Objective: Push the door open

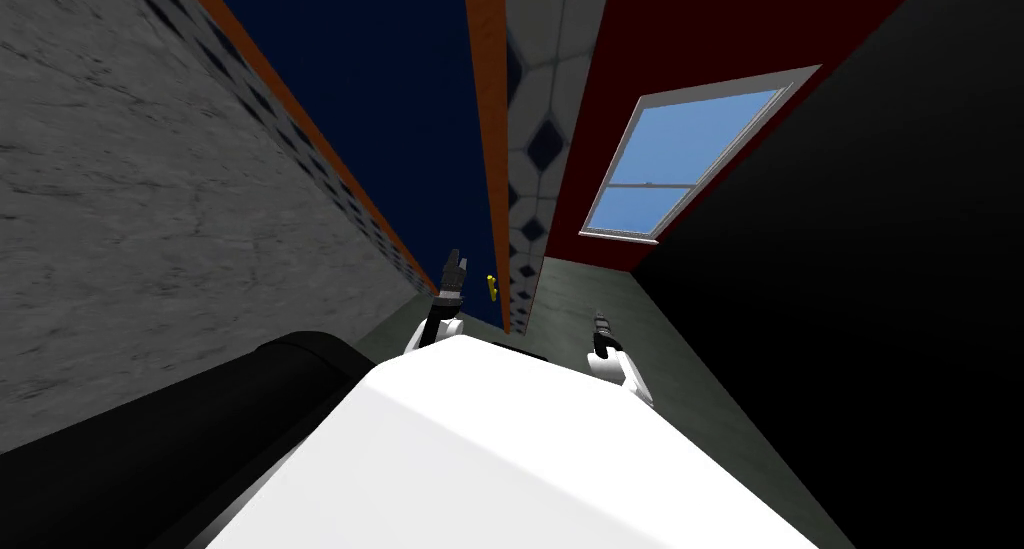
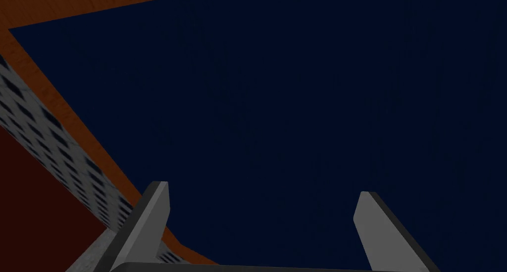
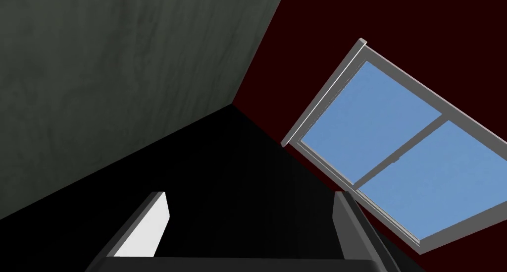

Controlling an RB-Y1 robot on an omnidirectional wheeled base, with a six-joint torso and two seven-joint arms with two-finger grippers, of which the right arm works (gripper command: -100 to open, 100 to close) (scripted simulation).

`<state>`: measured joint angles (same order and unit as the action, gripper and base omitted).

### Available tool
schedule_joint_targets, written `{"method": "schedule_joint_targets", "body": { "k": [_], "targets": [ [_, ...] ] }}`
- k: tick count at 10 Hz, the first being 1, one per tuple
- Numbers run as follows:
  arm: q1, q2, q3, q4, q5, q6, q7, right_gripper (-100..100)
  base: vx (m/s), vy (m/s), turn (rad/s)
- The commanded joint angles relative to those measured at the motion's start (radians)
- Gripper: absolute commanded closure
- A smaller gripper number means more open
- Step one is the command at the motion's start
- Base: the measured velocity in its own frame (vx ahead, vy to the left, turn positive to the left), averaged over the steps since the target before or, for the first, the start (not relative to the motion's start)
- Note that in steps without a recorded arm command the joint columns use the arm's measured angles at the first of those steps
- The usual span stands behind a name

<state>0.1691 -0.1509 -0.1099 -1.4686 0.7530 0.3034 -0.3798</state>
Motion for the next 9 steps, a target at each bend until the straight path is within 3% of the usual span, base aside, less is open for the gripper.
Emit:
{"method": "schedule_joint_targets", "body": {
  "k": [1,5,9],
  "targets": [
    [-0.014,-0.003,-0.004,0.027,0.021,0.032,-0.012,-100,0.025,0.180,-0.297],
    [-0.039,-0.003,-0.014,0.086,0.078,0.103,-0.040,-100,0.003,0.194,-0.289],
    [-0.061,-0.003,-0.023,0.138,0.127,0.165,-0.065,-100,0.017,0.145,-0.243]
  ]
}}
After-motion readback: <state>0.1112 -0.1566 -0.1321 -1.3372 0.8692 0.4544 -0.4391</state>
